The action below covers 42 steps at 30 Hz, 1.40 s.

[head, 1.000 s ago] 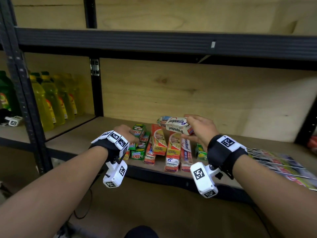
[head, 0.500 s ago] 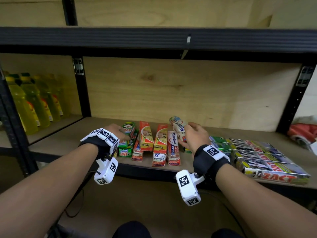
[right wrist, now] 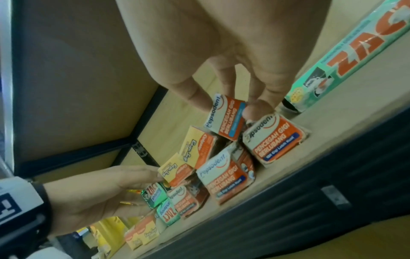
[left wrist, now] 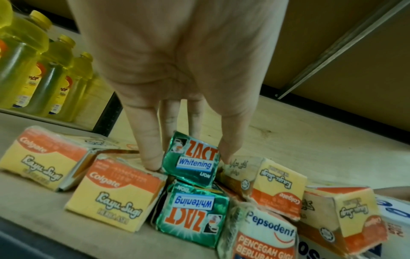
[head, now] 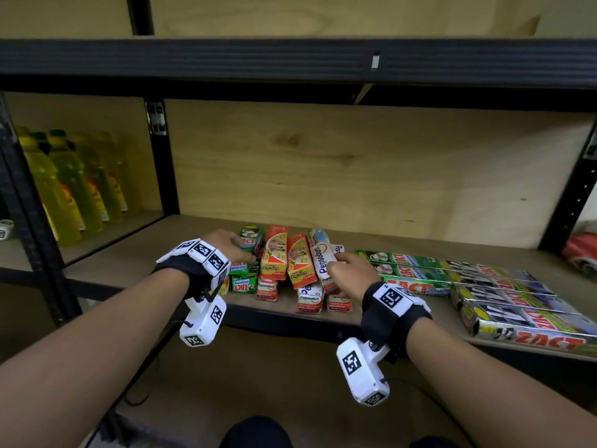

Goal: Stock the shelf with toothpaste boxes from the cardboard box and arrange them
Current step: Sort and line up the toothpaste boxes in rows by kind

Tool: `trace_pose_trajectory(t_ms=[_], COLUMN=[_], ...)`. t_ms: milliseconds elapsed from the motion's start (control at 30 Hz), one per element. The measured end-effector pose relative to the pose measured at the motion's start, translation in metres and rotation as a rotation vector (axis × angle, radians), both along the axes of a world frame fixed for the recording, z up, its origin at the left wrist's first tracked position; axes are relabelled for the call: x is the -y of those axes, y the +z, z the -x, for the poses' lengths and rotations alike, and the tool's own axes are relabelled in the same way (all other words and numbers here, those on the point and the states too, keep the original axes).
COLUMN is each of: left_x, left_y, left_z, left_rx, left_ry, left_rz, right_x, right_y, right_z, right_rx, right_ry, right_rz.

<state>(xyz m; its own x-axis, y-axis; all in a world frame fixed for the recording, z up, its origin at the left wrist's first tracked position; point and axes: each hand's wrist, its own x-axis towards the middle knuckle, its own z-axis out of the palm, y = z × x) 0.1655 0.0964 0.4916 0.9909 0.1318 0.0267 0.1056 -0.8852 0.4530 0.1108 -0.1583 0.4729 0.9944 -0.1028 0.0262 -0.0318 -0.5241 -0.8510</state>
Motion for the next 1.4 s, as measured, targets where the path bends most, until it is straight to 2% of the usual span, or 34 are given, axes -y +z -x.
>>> trace_pose_trajectory(t_ms=[133,433,600,767,833,900,1033,1300,1400], left_x=[-0.003,-0.010,-0.008,0.013,0.026,0.040,0.076,0.139,0.150], left_y=[-0.001,-0.008,0.013,0.042,0.048,0.052,0.054,0.037,0.033], left_z=[0.001,0.009,0.022,0.038,0.042,0.046,0.054,0.052,0.049], left_rx=[0.019,0.139,0.232,0.298,0.303,0.270,0.224,0.113,0.098], left_ry=[0.003,0.060,-0.025,-0.211,-0.303,-0.403,-0.551,-0.709,-0.731], left_rz=[0.033,0.381,0.359,0.288,0.335,0.400,0.524,0.626,0.647], right_x=[0.003,0.012,0.019,0.034,0.045,0.057,0.079,0.109,0.118], right_y=[0.004,0.008,0.026,0.056,0.068,0.077,0.085,0.075,0.072], right_z=[-0.002,-0.009,-0.007,-0.001,0.002,0.004,0.014,0.025,0.027], right_rx=[0.021,0.049,0.135,0.228,0.238,0.227,0.083,0.127,0.129], right_ry=[0.015,0.024,0.059,0.081,0.067,0.043,0.033,0.088,0.089], right_rz=[0.202,0.237,0.311,0.385,0.386,0.326,-0.093,-0.508,-0.570])
